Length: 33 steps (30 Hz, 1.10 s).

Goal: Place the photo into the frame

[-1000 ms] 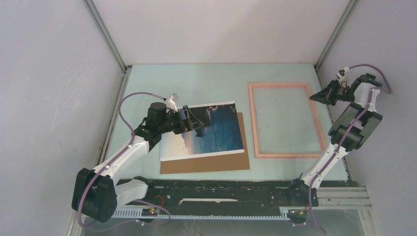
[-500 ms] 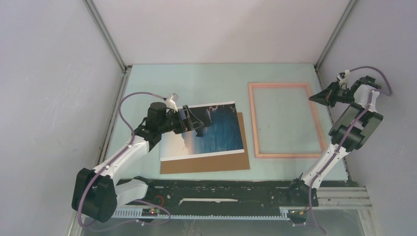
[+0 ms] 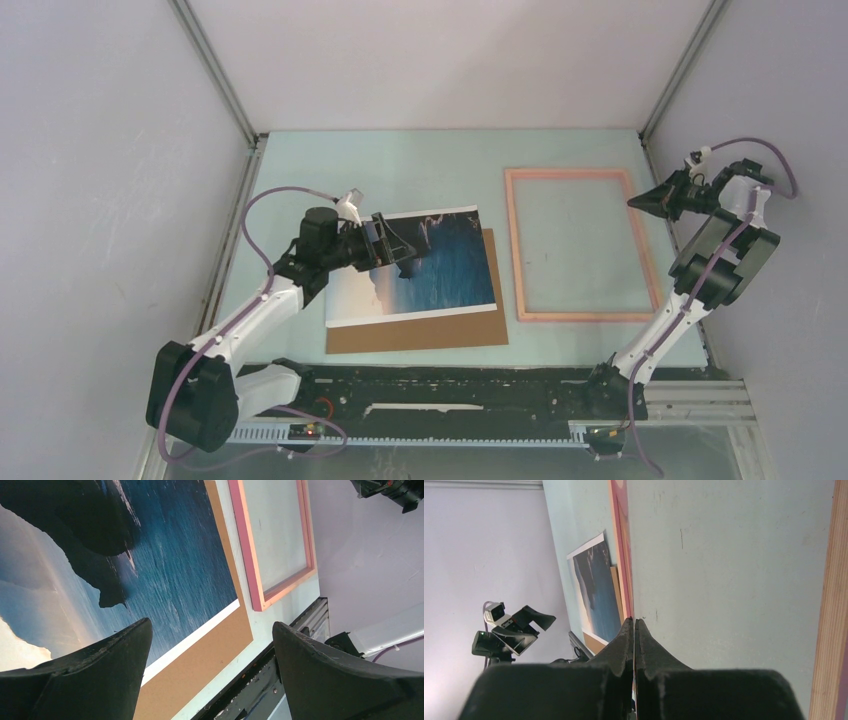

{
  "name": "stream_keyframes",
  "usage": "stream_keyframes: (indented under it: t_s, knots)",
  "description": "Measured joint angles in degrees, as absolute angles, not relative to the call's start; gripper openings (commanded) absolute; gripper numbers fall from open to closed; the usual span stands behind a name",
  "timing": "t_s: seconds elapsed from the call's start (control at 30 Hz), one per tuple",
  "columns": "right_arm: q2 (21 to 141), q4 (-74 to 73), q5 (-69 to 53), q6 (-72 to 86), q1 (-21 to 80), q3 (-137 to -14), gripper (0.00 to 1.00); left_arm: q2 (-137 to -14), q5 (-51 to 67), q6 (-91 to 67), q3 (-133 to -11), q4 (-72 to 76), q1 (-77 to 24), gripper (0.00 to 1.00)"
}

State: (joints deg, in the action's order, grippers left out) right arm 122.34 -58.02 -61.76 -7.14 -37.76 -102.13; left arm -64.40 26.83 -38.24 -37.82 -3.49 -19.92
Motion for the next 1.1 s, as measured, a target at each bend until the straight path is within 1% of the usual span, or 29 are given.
stream_keyframes:
  t_s: [1.1]
  knots:
    - [120.6,-58.0,-60.5,-9.1,-38.3,-97.6,0.0,-64.4,27.3,-38.7,-37.8,-2.2,-19.9,0.97]
